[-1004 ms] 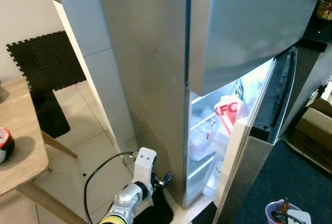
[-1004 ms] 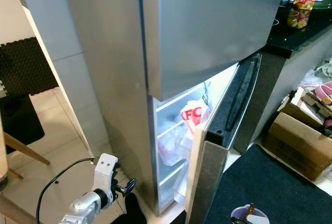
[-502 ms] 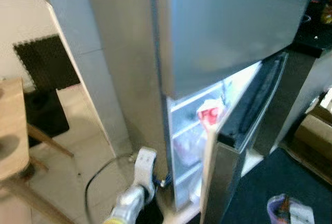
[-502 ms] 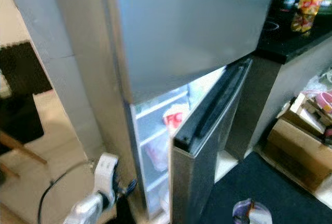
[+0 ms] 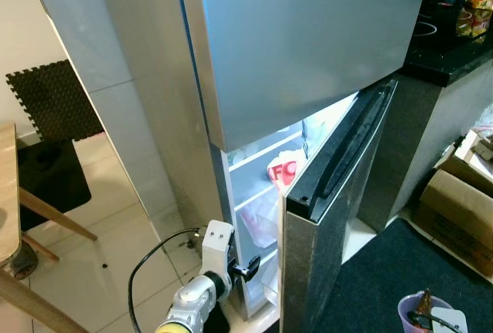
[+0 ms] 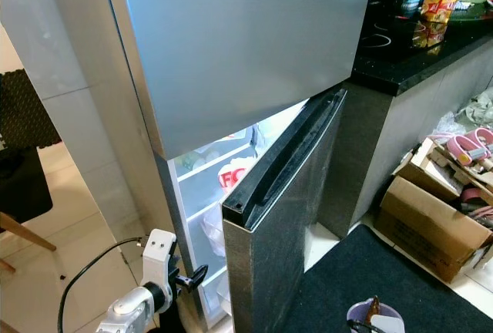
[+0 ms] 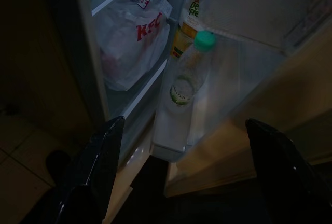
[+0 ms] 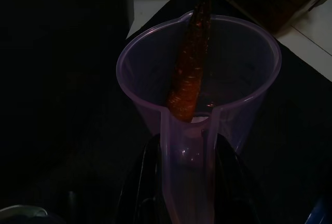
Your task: Restocking fridge
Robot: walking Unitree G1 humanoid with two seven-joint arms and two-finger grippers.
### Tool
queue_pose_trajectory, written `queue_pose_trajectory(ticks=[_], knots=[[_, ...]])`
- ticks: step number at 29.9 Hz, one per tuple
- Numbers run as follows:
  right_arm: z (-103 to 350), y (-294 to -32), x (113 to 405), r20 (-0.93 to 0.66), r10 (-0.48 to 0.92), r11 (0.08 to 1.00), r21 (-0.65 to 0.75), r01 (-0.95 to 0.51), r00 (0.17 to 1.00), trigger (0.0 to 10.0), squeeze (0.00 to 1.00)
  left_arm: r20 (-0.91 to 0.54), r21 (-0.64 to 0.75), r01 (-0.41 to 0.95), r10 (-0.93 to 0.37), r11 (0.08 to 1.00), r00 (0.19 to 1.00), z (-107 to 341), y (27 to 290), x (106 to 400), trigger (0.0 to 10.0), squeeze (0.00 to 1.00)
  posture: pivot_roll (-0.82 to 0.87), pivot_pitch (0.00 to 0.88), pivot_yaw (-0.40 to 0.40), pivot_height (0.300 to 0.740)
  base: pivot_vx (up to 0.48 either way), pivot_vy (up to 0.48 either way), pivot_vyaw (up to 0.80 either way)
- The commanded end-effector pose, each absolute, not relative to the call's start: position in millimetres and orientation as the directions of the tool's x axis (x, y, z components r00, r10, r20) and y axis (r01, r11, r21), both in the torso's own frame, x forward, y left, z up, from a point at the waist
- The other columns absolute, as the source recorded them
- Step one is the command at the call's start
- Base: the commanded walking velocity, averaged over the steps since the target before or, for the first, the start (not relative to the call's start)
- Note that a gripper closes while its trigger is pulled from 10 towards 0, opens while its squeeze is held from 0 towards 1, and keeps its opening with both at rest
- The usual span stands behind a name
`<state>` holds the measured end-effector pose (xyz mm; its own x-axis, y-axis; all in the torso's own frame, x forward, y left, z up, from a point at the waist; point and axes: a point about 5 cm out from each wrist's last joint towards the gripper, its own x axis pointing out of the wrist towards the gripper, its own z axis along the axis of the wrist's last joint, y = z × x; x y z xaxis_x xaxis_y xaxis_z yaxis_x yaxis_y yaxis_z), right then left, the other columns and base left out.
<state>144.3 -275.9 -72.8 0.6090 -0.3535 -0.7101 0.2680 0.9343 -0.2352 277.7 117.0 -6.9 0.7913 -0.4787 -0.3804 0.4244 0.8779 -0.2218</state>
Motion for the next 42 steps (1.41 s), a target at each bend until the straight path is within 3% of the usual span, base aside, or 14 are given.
queue_pose_trajectory(ticks=[1,11,17,27,42], knots=[[-71.5,-273.5,148.0,-0.699,-0.343,0.939,-0.230,0.257,0.627,10.0,0.00,-0.375,-0.222,0.423,-0.478,0.878,0.794,-8.0,117.9,275.2,10.0,0.00,-0.14,0.021,0.027,0.740,0.000,0.000,0.00],[-70.6,-273.7,149.7,-0.696,-0.341,0.940,-0.232,0.251,0.632,10.0,0.00,-0.368,-0.226,0.430,-0.486,0.874,0.793,-7.7,116.9,274.7,10.0,0.00,-0.14,0.022,0.024,0.740,0.000,-0.323,0.00],[-70.4,-274.9,149.9,-0.698,-0.339,0.940,-0.233,0.248,0.631,10.0,0.00,-0.353,-0.260,0.415,-0.486,0.872,0.799,-7.4,117.1,274.2,10.0,0.00,-0.14,0.024,0.021,0.740,0.000,0.000,0.00],[-71.5,-274.1,149.0,-0.704,-0.336,0.941,-0.234,0.243,0.626,10.0,0.00,-0.342,-0.277,0.418,-0.495,0.865,0.798,-7.5,116.6,272.7,10.0,0.00,-0.14,0.024,0.020,0.740,0.000,0.480,0.00],[-72.6,-277.2,146.1,-0.718,-0.345,0.938,-0.236,0.255,0.604,10.0,0.00,-0.362,-0.197,0.479,-0.518,0.855,0.775,-4.1,113.5,276.4,10.0,0.00,-0.14,0.026,0.020,0.740,0.000,0.000,0.00]])
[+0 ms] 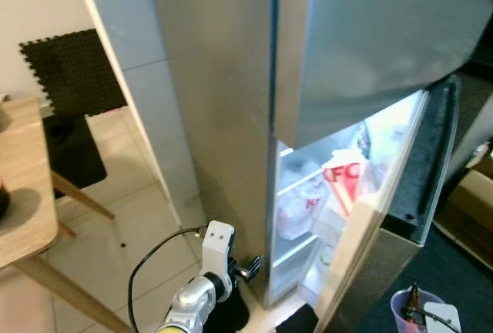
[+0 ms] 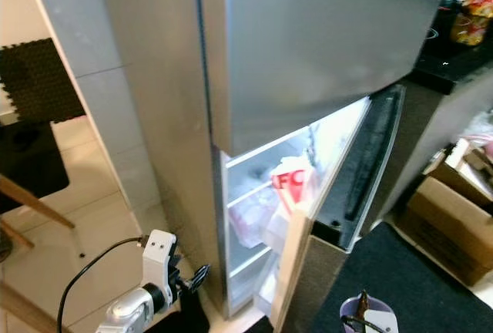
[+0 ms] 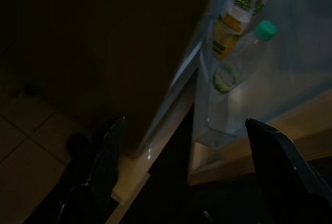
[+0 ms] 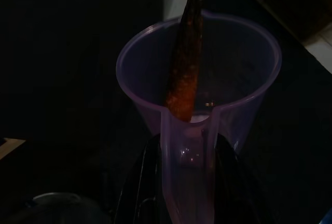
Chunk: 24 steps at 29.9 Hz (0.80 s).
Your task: Restocking fridge
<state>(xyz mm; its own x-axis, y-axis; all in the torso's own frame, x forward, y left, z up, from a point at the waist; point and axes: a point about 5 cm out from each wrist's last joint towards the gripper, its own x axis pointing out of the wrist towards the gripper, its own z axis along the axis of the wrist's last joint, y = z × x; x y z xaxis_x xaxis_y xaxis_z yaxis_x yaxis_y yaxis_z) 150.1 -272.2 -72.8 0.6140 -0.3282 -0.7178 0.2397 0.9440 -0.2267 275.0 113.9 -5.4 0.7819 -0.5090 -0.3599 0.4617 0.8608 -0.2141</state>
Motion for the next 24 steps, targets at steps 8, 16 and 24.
queue_pose_trajectory(ticks=[8,16,24], knots=[[-74.6,-275.1,143.6,-0.722,-0.351,0.934,-0.231,0.271,0.596,10.0,0.00,-0.399,-0.172,0.499,-0.523,0.849,0.753,-4.9,113.3,277.7,10.0,0.00,-0.15,0.025,0.040,0.740,0.000,-0.300,0.00],[-75.6,-273.8,142.3,-0.725,-0.352,0.934,-0.228,0.276,0.592,10.0,0.00,-0.383,-0.180,0.428,-0.464,0.886,0.799,-2.8,119.1,281.8,10.0,0.00,-0.15,0.024,0.042,0.740,0.000,-0.120,0.00],[-75.3,-273.7,143.0,-0.724,-0.349,0.936,-0.231,0.267,0.596,10.0,0.00,-0.358,-0.193,0.433,-0.474,0.881,0.804,-1.7,119.2,280.9,10.0,0.00,-0.15,0.011,0.032,0.740,0.000,0.000,0.00]])
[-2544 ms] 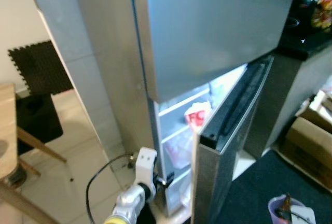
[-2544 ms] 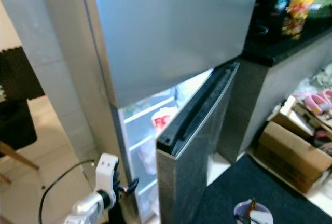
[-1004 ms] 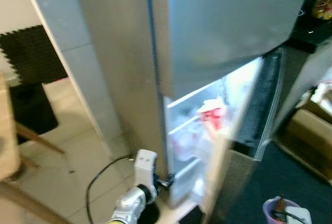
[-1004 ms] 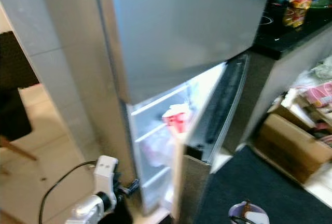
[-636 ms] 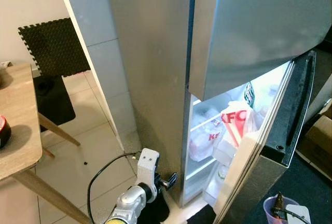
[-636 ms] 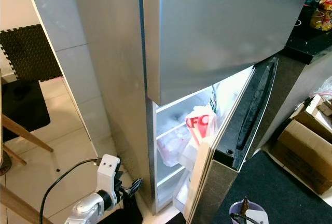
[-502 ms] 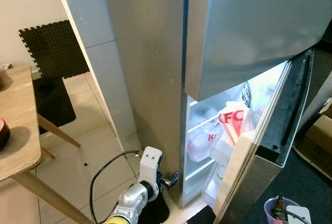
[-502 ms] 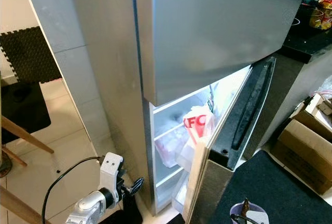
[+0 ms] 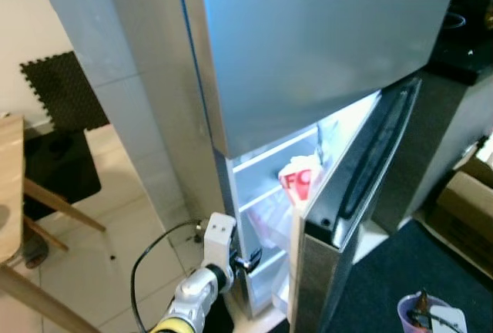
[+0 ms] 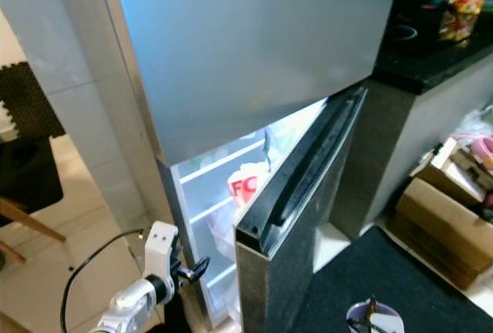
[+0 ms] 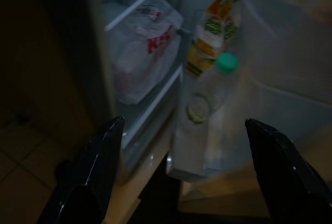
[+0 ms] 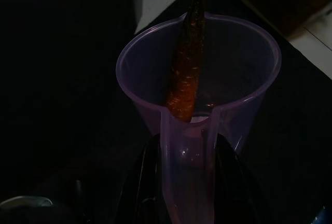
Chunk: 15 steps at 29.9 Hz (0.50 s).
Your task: Restocking fridge
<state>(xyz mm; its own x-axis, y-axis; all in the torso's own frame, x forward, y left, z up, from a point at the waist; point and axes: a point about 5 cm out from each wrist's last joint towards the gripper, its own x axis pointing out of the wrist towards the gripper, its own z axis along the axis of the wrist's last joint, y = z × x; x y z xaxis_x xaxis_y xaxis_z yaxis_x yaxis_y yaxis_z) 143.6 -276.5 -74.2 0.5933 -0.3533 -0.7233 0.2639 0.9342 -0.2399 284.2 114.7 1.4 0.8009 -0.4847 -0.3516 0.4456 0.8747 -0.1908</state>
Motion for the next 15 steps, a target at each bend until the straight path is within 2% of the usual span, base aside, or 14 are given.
queue_pose_trajectory(ticks=[1,8,10,12,13,15], knots=[[-75,-273,144,-0.722,-0.347,0.936,-0.231,0.265,0.598,10.0,0.00,-0.356,-0.197,0.434,-0.476,0.879,0.804,-2,119,280,10.0,0.00,-0.15,0.010,0.031,0.740,0.000,0.000,0.00],[-74,-274,145,-0.721,-0.344,0.938,-0.230,0.261,0.601,10.0,0.00,-0.342,-0.223,0.475,-0.525,0.851,0.780,-2,114,278,10.0,0.00,-0.15,0.006,0.028,0.740,0.000,0.000,0.00],[-75,-275,144,-0.732,-0.334,0.941,-0.227,0.250,0.594,10.0,0.00,-0.333,-0.211,0.556,-0.594,0.804,0.732,0,106,277,10.0,0.00,-0.15,0.006,0.025,0.740,0.000,0.000,0.00],[-76,-276,142,-0.744,-0.319,0.947,-0.223,0.232,0.587,10.0,0.00,-0.327,-0.214,0.605,-0.640,0.767,0.695,4,100,280,7.6,0.00,-0.15,0.008,0.023,0.740,0.000,0.000,0.00],[-76,-277,141,-0.745,-0.318,0.947,-0.223,0.230,0.586,10.0,0.00,-0.319,-0.215,0.616,-0.651,0.758,0.689,7,98,283,2.1,0.00,-0.15,0.010,0.023,0.740,0.000,0.000,0.00],[-75,-277,141,-0.745,-0.318,0.947,-0.224,0.230,0.586,10.0,0.00,-0.313,-0.217,0.621,-0.656,0.754,0.687,9,97,285,2.1,0.00,-0.15,0.010,0.023,0.740,0.000,0.000,0.00]])
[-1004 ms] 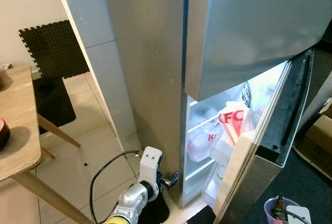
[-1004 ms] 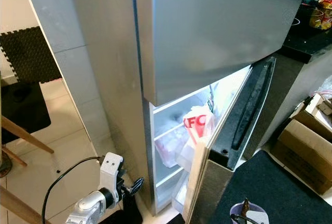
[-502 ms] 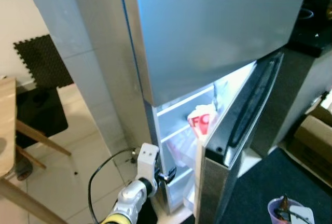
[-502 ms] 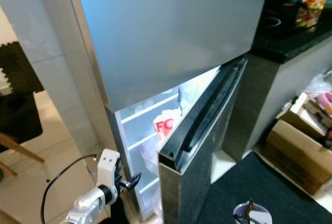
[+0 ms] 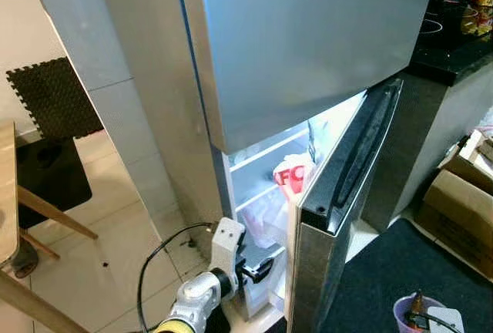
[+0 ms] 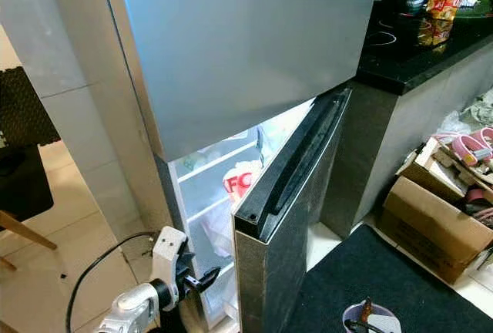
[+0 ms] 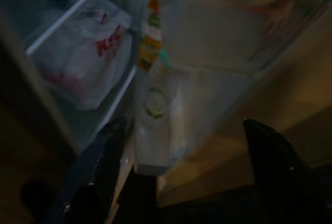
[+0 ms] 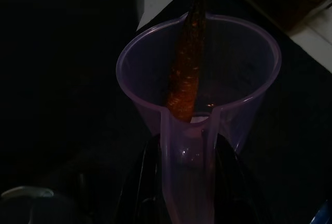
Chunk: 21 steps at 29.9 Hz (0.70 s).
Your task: Restocking fridge
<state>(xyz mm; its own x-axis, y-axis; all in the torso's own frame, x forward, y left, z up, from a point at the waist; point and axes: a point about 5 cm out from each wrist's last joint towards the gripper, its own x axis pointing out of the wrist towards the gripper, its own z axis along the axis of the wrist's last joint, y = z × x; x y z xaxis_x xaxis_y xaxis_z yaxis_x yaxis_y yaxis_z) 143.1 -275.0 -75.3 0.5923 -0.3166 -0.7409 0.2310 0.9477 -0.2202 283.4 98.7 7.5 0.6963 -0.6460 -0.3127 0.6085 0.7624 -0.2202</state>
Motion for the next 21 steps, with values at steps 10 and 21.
queue_pose_trajectory(ticks=[10,21], knots=[[-83,-274,126,-0.793,-0.298,0.954,-0.226,0.197,0.531,10.0,0.00,-0.295,-0.218,0.763,-0.787,0.608,0.542,25,72,294,10.0,0.00,-0.16,0.024,0.027,0.740,0.000,0.000,0.00],[-103,-224,112,-0.853,-0.254,0.966,-0.199,0.165,0.456,10.0,0.00,-0.210,-0.255,0.914,-0.940,0.317,0.268,48,17,289,10.0,0.00,-0.17,0.034,0.039,0.740,0.000,0.000,0.00]])
